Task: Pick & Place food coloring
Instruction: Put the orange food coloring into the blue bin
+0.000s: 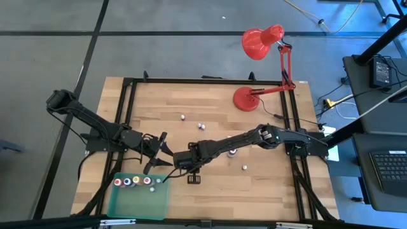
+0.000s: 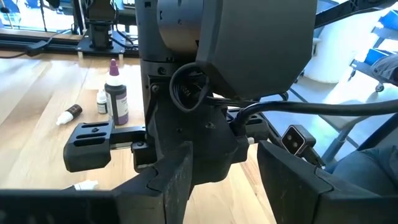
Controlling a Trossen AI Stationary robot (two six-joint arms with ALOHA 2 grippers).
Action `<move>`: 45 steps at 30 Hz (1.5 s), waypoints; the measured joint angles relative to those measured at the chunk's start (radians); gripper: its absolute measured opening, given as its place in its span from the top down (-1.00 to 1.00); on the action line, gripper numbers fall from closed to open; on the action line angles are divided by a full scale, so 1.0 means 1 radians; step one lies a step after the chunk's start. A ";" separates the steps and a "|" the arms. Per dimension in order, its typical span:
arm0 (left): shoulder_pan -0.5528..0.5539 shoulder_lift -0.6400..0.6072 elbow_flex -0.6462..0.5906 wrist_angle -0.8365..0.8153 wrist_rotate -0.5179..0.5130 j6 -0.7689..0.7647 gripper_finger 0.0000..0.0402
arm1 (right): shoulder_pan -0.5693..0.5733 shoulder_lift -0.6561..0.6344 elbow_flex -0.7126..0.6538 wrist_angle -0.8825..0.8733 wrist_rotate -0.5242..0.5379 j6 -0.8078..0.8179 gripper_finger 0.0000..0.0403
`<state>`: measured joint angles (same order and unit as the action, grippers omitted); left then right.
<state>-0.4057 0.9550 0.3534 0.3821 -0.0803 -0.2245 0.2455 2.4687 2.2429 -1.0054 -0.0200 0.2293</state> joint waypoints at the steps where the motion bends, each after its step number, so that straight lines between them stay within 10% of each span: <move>1: 0.000 0.000 0.000 -0.002 0.000 0.000 0.13 | 0.000 0.000 0.000 0.000 0.000 0.000 0.66; 34: 0.000 0.000 -0.001 -0.025 0.000 -0.047 0.13 | 0.142 -0.175 -0.008 -0.304 0.155 0.040 0.43; 45: -0.001 0.000 -0.001 -0.026 0.004 0.002 0.13 | 0.211 -0.493 -0.517 0.180 0.014 0.067 0.48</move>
<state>-0.4066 0.9554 0.3527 0.3559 -0.0763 -0.2220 0.4570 1.9761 1.7262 -0.8251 -0.0059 0.2964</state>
